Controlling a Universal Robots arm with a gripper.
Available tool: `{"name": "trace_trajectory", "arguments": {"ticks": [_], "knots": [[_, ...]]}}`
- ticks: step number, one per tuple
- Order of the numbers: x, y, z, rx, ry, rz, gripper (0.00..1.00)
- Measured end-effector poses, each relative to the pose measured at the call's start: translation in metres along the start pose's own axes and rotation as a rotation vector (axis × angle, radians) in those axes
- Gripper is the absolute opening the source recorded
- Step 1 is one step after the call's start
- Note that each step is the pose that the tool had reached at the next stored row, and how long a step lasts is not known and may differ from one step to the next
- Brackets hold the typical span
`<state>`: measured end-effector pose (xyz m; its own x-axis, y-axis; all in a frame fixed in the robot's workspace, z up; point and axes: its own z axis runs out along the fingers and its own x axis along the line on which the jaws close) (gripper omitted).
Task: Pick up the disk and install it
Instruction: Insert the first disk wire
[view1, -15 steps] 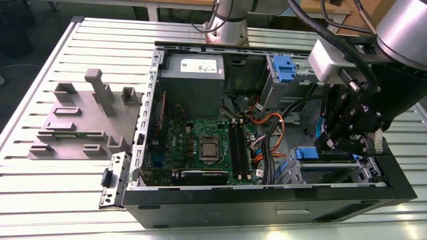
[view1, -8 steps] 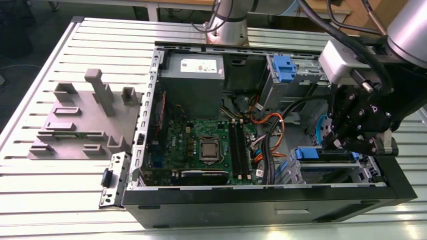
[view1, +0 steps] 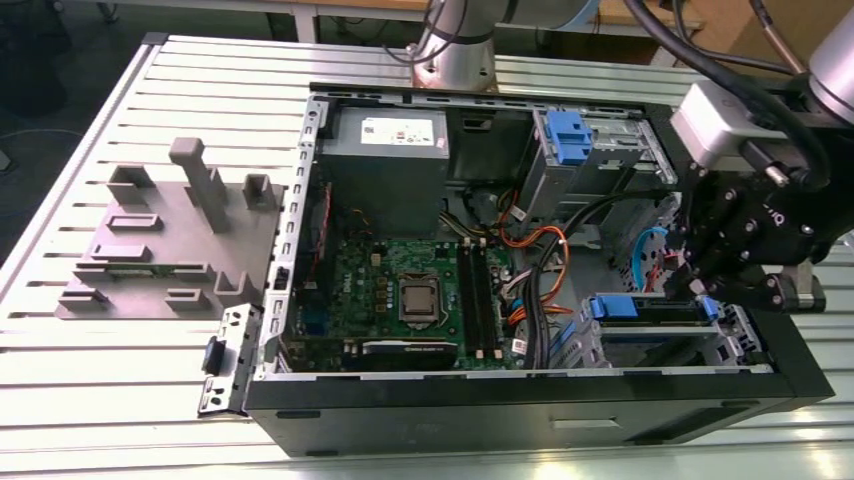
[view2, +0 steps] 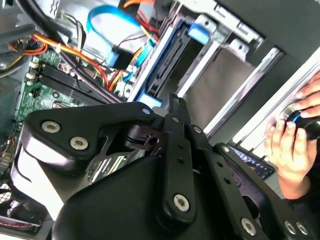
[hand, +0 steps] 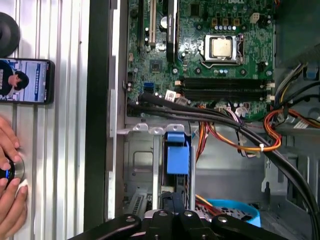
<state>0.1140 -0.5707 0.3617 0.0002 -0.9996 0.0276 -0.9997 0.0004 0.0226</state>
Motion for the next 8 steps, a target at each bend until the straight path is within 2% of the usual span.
{"name": "trace_trajectory", "arguments": {"ticks": [8], "knots": [[-0.0001, -0.0209, 0.0011, -0.009, 0.0, 0.0, 0.11]]}}
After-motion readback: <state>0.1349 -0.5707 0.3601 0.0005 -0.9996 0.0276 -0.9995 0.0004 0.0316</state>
